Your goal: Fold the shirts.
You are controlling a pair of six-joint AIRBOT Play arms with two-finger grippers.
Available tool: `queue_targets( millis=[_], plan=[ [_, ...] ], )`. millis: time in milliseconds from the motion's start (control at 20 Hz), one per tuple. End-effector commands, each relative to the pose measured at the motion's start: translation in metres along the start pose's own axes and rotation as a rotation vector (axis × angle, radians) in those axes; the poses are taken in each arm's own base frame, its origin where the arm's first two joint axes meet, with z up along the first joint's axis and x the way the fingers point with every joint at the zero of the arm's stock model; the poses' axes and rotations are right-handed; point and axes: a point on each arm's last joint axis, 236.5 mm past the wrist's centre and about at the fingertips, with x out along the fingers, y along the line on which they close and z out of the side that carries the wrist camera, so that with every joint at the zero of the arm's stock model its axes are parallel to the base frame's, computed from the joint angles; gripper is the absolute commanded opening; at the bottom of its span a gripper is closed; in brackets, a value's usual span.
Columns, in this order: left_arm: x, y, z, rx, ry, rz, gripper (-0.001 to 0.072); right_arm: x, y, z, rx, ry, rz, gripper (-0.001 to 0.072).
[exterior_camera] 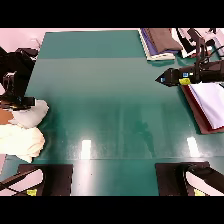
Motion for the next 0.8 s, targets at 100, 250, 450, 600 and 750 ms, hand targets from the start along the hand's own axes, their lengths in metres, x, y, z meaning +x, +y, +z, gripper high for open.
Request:
queue_targets(
  millis=[100,250,450,600,750],
  plan=[
    [-0.048,0.000,0.035,-0.034,-0.146,-0.018,0.0023,-0.003,0.005,0.005,0.002,-0.013,0.014,0.0021],
    [-0.172,-0.025,0.097,0.002,-0.465,-0.105,0.0023,-0.030,0.024,0.038,-0.056,-0.112,0.023,0.0020],
    [-0.336,-0.112,0.118,0.229,-0.783,-0.283,0.0023,-0.084,0.056,0.091,-0.154,-0.297,0.022,0.0021],
    [-0.400,-0.189,0.095,0.401,-0.893,-0.467,0.0022,-0.122,0.079,0.118,-0.210,-0.418,0.028,0.0021],
    [-0.413,-0.275,0.058,0.577,-0.879,-0.646,0.0022,-0.154,0.082,0.136,-0.273,-0.503,-0.043,0.0020]
  ],
)
